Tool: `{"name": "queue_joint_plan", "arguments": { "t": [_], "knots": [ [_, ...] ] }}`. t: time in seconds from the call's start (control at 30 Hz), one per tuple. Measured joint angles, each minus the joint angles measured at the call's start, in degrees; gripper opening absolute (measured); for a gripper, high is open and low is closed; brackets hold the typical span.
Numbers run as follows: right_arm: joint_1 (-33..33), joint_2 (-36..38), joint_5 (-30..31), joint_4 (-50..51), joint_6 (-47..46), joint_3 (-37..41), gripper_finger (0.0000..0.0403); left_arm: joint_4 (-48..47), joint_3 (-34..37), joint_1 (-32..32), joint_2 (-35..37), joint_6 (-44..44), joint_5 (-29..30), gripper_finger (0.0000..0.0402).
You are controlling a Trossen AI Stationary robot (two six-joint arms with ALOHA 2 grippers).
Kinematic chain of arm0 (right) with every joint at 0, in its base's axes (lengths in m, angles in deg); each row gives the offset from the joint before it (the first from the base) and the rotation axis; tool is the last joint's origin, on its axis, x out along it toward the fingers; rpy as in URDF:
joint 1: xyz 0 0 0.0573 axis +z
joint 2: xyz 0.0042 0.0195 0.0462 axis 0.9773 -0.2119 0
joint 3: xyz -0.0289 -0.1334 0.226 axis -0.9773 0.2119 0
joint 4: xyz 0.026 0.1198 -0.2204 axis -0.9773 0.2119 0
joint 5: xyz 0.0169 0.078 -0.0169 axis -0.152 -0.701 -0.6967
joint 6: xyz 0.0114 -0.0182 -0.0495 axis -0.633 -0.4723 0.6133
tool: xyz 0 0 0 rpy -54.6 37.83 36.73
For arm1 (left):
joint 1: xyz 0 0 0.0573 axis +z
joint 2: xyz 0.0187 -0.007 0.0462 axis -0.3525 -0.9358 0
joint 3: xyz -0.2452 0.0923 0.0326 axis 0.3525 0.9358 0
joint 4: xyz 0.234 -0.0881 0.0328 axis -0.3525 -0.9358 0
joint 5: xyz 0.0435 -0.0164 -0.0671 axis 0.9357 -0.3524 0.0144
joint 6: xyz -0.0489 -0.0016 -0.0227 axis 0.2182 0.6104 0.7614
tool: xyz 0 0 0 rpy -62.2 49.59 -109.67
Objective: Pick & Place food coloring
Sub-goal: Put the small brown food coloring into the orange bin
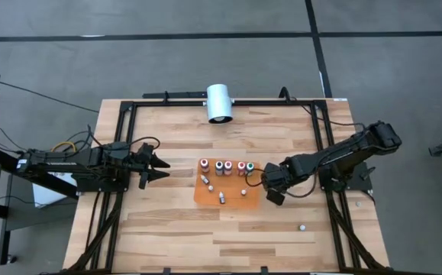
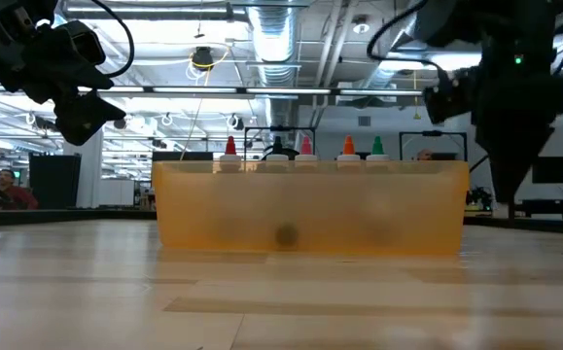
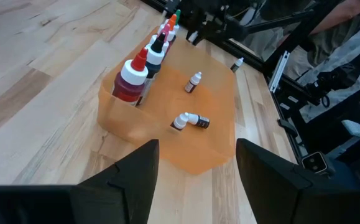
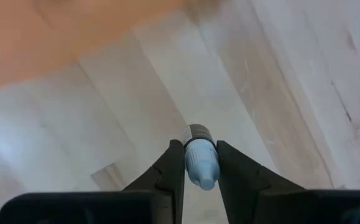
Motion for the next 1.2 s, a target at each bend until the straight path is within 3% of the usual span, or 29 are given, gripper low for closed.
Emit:
{"name": "queue_joint_plan", "arguments": {
  "t": [0.3,0.63,0.77,1.2],
  "knots": [
    [1.7,10.4,-0.1,-4.1,-3.0,0.0,0.0069,0.0,0.0,0.0,0.0,0.0,0.0,0.0206],
    [5.9,19.0,-0.1,-29.3,-2.7,0.0,0.0071,0.0,0.0,0.0,0.0,0.0,0.0,0.0206],
    [7.0,19.5,0.0,-35.4,-2.6,0.0,0.0073,0.0,0.0,0.0,0.0,0.0,-0.3,0.0206],
    [5.9,12.8,0.1,-36.9,-7.0,0.0,0.0075,0.0,0.0,0.0,0.0,0.0,-2.8,0.0206]
  ]
}}
